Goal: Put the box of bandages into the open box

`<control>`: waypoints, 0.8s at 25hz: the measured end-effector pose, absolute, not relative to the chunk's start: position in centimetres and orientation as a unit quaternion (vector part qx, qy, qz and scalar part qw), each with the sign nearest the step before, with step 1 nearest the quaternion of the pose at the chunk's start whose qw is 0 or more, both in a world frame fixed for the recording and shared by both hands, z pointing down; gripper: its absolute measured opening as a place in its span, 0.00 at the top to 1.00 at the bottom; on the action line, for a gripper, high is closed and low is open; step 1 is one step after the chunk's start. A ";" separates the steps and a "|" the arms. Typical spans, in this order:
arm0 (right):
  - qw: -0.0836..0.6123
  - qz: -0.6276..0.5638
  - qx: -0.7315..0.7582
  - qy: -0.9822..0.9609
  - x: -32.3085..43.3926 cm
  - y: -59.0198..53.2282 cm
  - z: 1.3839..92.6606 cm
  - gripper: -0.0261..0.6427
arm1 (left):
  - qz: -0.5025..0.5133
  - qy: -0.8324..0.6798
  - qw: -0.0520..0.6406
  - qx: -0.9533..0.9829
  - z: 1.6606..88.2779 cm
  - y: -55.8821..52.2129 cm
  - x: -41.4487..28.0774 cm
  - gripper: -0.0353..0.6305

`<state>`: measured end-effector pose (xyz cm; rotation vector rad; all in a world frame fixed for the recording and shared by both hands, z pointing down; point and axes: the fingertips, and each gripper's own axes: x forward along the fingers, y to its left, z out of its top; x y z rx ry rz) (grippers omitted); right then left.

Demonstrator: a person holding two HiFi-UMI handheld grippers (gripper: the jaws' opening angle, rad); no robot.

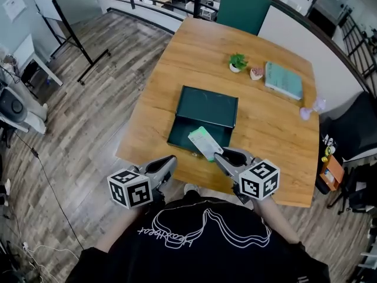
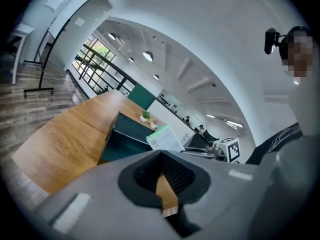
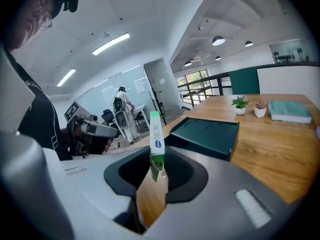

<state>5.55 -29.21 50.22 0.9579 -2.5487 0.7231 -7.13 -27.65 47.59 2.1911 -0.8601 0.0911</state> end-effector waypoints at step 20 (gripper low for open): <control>0.372 0.127 0.266 -0.880 4.1 -36.7 58.5 0.79 | 0.029 -0.373 0.384 0.844 49.3 -33.7 -8.7 0.95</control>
